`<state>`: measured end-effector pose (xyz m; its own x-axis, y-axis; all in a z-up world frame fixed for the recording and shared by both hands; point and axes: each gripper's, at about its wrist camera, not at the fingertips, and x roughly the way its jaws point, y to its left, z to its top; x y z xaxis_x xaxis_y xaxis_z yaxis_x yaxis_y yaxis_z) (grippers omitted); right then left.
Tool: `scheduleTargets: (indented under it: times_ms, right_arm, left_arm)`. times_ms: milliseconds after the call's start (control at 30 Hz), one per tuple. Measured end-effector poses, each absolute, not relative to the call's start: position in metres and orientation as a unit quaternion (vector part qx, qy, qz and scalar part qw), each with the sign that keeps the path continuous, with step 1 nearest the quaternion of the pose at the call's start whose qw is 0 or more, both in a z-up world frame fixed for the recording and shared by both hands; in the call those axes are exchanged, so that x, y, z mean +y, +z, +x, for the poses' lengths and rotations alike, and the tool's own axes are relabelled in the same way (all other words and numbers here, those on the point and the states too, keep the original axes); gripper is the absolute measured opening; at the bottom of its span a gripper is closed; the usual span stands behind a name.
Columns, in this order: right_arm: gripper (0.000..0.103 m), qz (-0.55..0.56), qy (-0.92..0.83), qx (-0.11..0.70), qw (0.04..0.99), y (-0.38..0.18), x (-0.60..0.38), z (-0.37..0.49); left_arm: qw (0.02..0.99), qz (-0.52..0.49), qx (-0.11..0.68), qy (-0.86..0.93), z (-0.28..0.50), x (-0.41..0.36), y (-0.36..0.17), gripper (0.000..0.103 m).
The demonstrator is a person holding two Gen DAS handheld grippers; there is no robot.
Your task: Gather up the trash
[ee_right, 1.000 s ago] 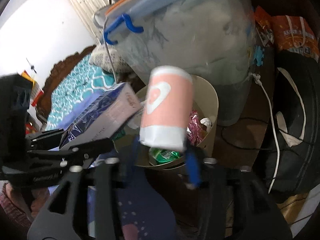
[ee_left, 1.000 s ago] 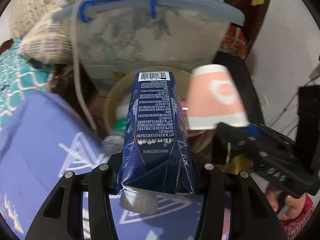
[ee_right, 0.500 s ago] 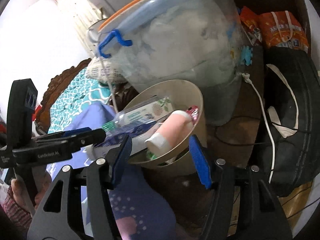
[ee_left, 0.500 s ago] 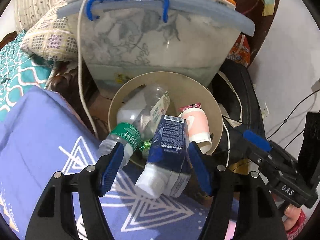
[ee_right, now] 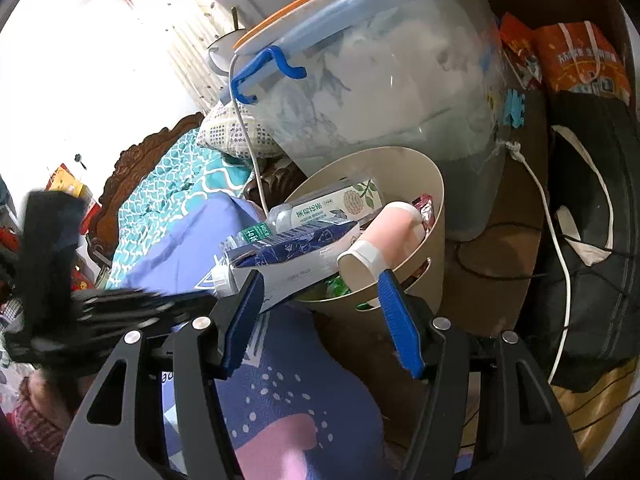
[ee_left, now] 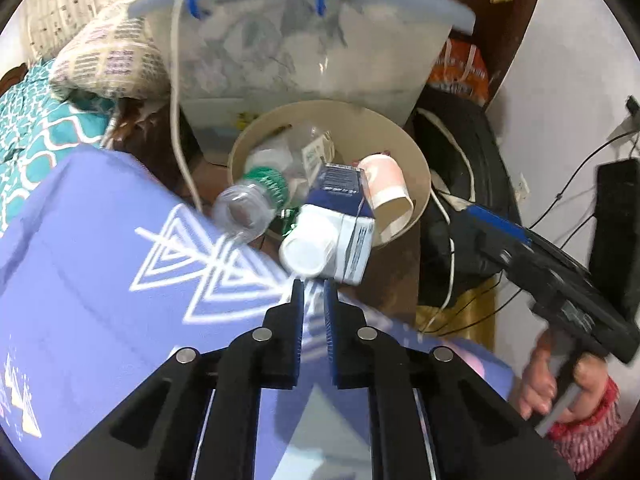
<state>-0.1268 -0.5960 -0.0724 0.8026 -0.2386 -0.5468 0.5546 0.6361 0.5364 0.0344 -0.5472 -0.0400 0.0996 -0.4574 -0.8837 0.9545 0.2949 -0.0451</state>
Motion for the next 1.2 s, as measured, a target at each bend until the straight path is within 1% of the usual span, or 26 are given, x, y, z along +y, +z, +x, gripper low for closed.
scheduleTargets:
  times_ms: [100, 167, 267, 300, 333, 400, 500, 567, 633, 767, 833, 900, 1033, 1200]
  right_arm:
    - [0.062, 0.364, -0.231, 0.215, 0.876, -0.070, -0.598, -0.140]
    - [0.062, 0.365, -0.234, 0.211, 0.876, -0.063, -0.594, -0.146]
    - [0.062, 0.362, -0.236, 0.203, 0.879, -0.050, -0.584, -0.153]
    - [0.062, 0.361, -0.236, 0.201, 0.879, -0.046, -0.580, -0.155]
    - [0.062, 0.362, -0.235, 0.198, 0.880, -0.044, -0.576, -0.157]
    - [0.062, 0.367, -0.232, 0.194, 0.880, -0.040, -0.566, -0.156]
    - [0.062, 0.375, -0.222, 0.189, 0.880, -0.036, -0.547, -0.152]
    - [0.063, 0.379, -0.216, 0.184, 0.881, -0.034, -0.531, -0.147]
    - [0.073, 0.385, -0.215, 0.178, 0.880, -0.028, -0.516, -0.147]
    - [0.080, 0.394, -0.230, 0.158, 0.876, -0.013, -0.490, -0.154]
    - [0.089, 0.391, -0.243, 0.150, 0.875, -0.002, -0.479, -0.160]
    - [0.091, 0.385, -0.261, 0.139, 0.874, 0.008, -0.468, -0.168]
    - [0.096, 0.365, -0.278, 0.130, 0.879, 0.027, -0.437, -0.174]
    - [0.099, 0.339, -0.279, 0.134, 0.889, 0.041, -0.402, -0.168]
  left_arm:
    - [0.697, 0.308, 0.398, -0.511, 0.032, -0.579, -0.048, 0.009]
    - [0.689, 0.299, 0.404, -0.522, 0.033, -0.597, -0.048, 0.009]
    - [0.689, 0.283, 0.407, -0.529, 0.030, -0.598, -0.037, 0.010]
    - [0.689, 0.279, 0.402, -0.535, 0.027, -0.593, -0.032, 0.013]
    - [0.691, 0.276, 0.396, -0.539, 0.023, -0.585, -0.026, 0.019]
    - [0.699, 0.274, 0.383, -0.539, 0.018, -0.568, -0.017, 0.029]
    - [0.713, 0.268, 0.368, -0.534, 0.013, -0.535, -0.003, 0.034]
    - [0.728, 0.258, 0.360, -0.523, 0.014, -0.508, 0.006, 0.041]
    - [0.747, 0.246, 0.352, -0.508, 0.017, -0.483, 0.016, 0.056]
    - [0.783, 0.227, 0.323, -0.481, 0.016, -0.430, 0.038, 0.067]
    - [0.799, 0.218, 0.306, -0.469, 0.014, -0.406, 0.049, 0.079]
    - [0.813, 0.209, 0.291, -0.459, 0.010, -0.383, 0.060, 0.087]
    - [0.835, 0.190, 0.265, -0.442, 0.003, -0.337, 0.075, 0.094]
    - [0.853, 0.191, 0.238, -0.425, -0.009, -0.304, 0.086, 0.094]
